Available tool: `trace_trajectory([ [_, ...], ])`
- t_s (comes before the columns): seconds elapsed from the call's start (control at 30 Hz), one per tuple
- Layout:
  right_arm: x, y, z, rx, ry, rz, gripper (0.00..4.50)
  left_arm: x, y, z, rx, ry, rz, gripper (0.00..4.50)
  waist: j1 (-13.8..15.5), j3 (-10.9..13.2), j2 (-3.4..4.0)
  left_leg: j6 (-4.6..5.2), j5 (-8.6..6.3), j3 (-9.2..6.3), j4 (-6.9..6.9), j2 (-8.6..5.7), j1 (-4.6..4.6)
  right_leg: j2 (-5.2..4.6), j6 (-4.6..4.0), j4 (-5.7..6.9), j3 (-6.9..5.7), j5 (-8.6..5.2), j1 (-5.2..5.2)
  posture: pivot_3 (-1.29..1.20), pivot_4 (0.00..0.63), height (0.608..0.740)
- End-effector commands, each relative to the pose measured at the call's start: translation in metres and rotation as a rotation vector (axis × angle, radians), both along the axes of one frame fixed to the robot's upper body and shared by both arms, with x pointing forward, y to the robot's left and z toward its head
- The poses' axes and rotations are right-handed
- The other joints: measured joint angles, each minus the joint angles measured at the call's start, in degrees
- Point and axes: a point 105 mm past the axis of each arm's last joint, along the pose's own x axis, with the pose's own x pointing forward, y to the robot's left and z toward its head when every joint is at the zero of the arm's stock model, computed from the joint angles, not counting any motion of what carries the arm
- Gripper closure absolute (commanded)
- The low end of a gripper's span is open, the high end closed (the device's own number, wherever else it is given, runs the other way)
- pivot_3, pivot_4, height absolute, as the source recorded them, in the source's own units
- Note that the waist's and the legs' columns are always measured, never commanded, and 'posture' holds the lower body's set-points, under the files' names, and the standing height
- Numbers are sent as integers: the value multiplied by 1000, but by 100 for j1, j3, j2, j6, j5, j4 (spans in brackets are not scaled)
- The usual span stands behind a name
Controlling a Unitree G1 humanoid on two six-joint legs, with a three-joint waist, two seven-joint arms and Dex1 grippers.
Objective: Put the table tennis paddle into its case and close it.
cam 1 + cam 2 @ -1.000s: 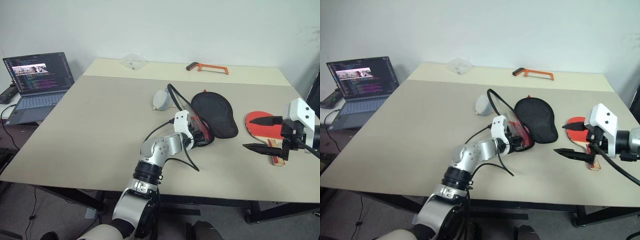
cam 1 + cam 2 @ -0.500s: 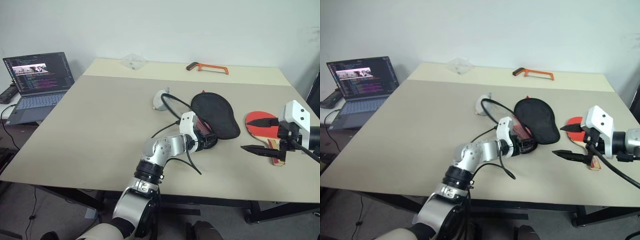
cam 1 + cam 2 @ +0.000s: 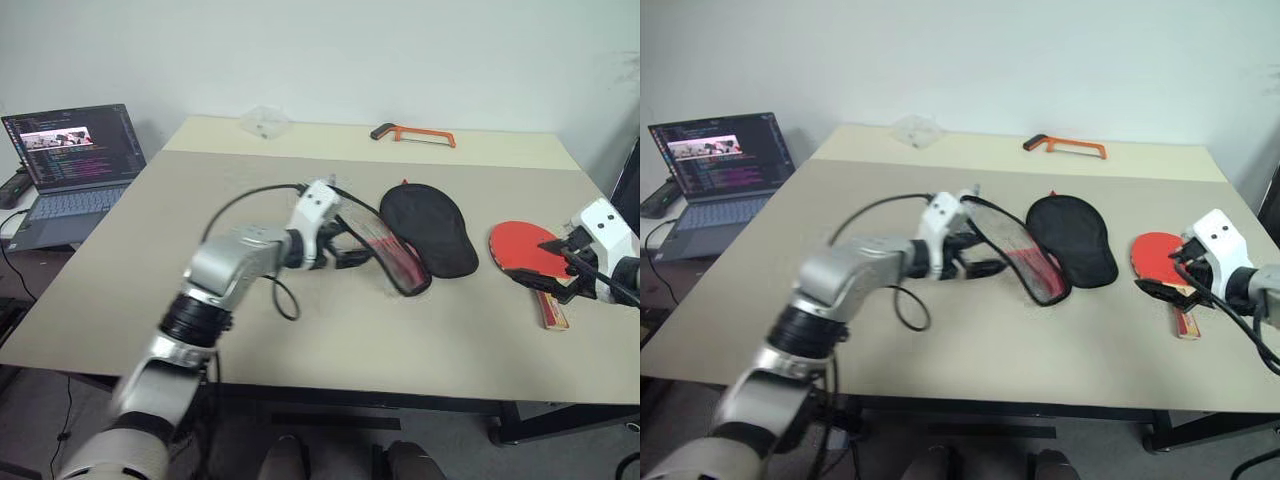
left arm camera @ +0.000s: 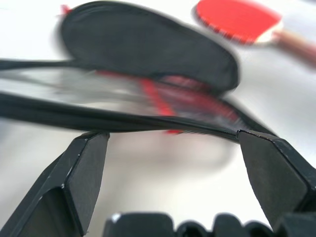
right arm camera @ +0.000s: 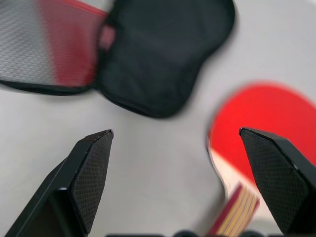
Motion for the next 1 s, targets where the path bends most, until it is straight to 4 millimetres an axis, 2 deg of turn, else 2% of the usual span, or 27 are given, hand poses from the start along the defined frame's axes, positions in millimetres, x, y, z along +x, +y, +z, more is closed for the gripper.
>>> trace_trajectory([
  [0.03,1,-14,9,-7,-23,-120,0,-13,11,14,46,-87,-106,14,9,0,0,0,0,1,0,0,0,-1,0,0,0,0,0,0,150,740],
  [0.17,3,-36,-3,18,24,-325,0,-23,34,13,78,-120,-162,14,5,0,0,1,0,1,-7,6,-1,0,-6,0,-5,-4,-2,0,150,740],
  [0.3,0,-49,-16,16,80,-484,0,-33,53,15,93,-166,-214,14,2,1,1,1,0,4,-6,8,-1,0,-7,5,-3,-4,-5,0,150,740],
  [0.43,2,-62,-19,52,70,-606,0,-34,61,18,87,-179,-218,14,3,1,1,2,0,5,-5,9,-1,1,-8,7,-3,-5,-7,0,150,740],
  [0.57,12,-57,-26,121,90,-648,0,-34,60,19,85,-185,-222,14,-6,1,1,3,1,7,-4,10,0,2,-5,7,-2,-4,-6,0,150,740],
  [0.87,22,-41,-52,138,161,-670,0,-35,65,25,68,-197,-212,14,-8,1,2,4,1,6,-8,10,-2,6,-6,10,-1,-4,-12,0,150,740],
  [1.0,28,-40,-54,132,143,-703,0,-38,66,27,73,-200,-214,14,-9,1,2,4,1,9,-7,10,-2,6,-6,11,1,-4,-11,0,150,740],
])
